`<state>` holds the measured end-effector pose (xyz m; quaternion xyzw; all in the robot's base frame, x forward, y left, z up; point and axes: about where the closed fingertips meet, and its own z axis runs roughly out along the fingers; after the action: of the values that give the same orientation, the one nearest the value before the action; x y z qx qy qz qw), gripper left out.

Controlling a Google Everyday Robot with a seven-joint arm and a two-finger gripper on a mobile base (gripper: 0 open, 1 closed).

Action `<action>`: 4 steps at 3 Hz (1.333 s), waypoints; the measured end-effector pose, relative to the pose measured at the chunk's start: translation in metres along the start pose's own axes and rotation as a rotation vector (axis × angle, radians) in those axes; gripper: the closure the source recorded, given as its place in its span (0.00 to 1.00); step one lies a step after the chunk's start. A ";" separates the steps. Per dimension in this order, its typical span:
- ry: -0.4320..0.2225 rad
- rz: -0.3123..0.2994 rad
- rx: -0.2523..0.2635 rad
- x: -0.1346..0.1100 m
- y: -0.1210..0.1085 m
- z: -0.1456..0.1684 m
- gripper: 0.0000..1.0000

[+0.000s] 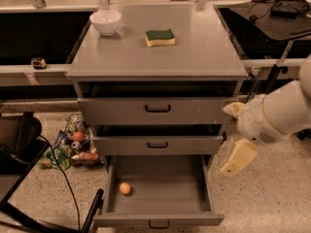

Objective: Pick orange from bottom drawer and place on counter

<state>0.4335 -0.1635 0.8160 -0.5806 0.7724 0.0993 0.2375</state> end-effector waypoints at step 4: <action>-0.059 -0.015 0.036 0.018 -0.010 0.065 0.00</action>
Offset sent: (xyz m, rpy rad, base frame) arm 0.0080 0.0054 -0.0015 0.0376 -0.0327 -0.0256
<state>0.4556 -0.1542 0.7517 -0.5787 0.7625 0.1004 0.2713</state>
